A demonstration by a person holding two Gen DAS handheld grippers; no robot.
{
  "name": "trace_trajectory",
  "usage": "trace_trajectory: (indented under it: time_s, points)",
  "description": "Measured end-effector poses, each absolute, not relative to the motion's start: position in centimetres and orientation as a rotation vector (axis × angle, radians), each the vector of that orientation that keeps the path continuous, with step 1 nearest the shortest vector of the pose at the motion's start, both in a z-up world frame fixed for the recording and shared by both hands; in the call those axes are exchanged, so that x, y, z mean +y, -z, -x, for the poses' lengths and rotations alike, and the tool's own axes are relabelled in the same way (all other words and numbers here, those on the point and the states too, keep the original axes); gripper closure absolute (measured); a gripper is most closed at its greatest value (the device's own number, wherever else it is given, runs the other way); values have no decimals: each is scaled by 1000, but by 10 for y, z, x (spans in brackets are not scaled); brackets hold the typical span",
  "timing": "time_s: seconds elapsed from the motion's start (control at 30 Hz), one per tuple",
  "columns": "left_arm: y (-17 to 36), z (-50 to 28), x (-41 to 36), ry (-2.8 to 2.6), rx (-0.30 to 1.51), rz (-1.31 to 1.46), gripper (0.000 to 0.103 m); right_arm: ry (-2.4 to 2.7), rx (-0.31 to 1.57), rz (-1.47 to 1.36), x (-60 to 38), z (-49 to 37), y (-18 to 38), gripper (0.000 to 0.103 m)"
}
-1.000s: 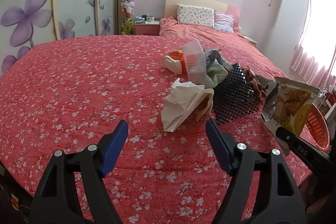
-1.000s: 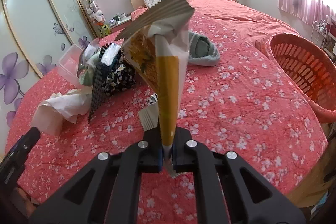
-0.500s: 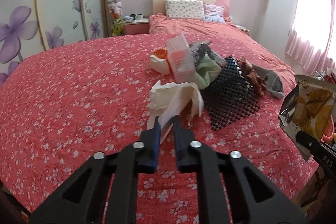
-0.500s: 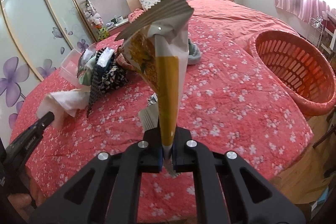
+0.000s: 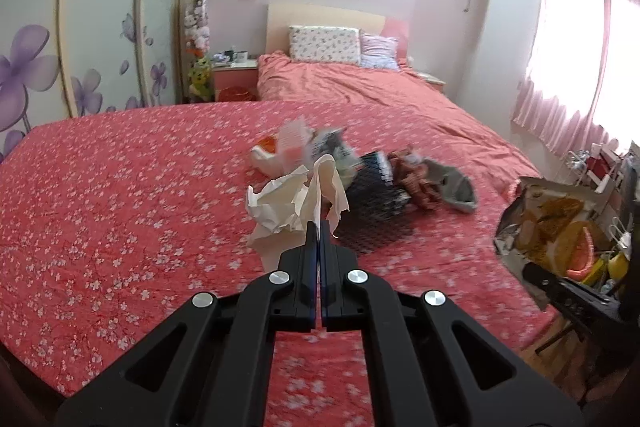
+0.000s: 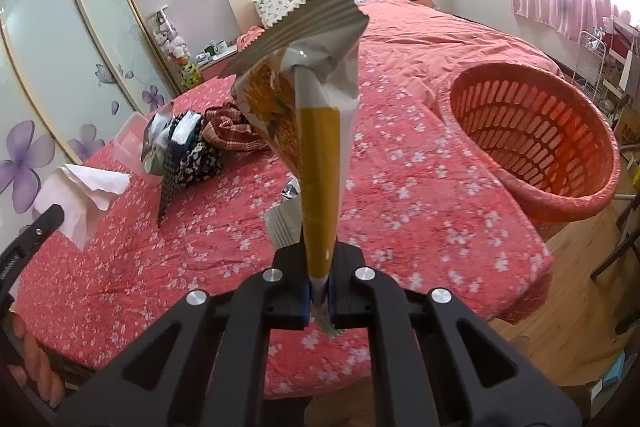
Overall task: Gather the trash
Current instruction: 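Carry snack bag and tissues to the orange basket and open both tools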
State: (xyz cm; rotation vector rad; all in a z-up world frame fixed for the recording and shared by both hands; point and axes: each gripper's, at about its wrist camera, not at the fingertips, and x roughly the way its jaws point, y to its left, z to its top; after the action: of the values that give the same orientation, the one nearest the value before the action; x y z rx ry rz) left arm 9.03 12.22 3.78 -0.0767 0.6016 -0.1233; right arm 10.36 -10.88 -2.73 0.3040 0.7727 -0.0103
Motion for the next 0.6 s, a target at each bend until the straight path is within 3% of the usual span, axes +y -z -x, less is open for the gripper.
trace_trajectory:
  time_s: [0.6]
  points:
    - [-68, -97, -11, 441, 562, 69, 103, 180, 721, -371, -220, -80, -2, 96]
